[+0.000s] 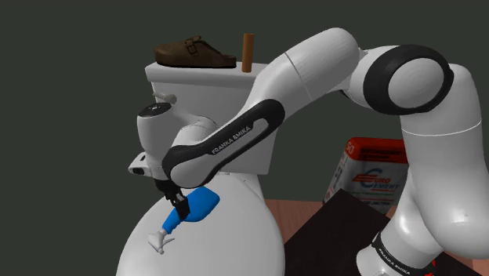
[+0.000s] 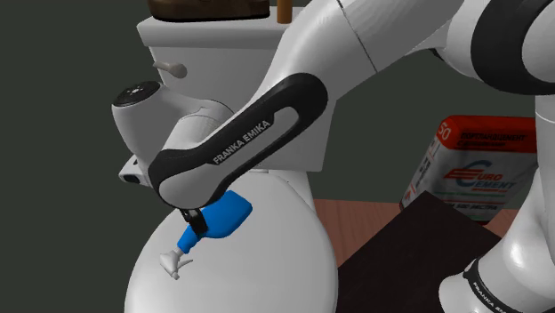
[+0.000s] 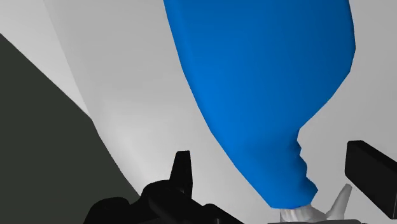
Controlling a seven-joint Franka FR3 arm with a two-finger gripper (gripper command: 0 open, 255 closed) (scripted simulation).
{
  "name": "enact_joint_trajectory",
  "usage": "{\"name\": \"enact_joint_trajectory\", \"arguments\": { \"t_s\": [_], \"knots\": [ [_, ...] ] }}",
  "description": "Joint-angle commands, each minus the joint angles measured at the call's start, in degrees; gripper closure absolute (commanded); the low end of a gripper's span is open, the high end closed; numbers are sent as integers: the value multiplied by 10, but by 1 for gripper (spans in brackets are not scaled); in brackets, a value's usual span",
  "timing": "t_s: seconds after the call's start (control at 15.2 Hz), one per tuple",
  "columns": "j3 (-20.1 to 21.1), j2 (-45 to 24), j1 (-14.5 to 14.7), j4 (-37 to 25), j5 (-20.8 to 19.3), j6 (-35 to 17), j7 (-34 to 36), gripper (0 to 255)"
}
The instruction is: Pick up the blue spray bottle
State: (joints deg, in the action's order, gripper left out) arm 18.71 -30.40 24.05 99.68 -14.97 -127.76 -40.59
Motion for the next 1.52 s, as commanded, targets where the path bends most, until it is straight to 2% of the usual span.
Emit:
{"name": "enact_joint_trajectory", "arguments": {
  "t_s": [0.0,0.46,0.53,1.12,1.45],
  "knots": [
    [-2,-13,4,-4,-6,-9,-1,0],
    [-9,-39,9,0,-18,-38,7,0],
    [-9,-39,9,1,-18,-39,8,255],
    [-9,-39,9,0,-18,-38,7,255],
    [-2,-15,5,-3,-8,-12,0,255]
  ]
}}
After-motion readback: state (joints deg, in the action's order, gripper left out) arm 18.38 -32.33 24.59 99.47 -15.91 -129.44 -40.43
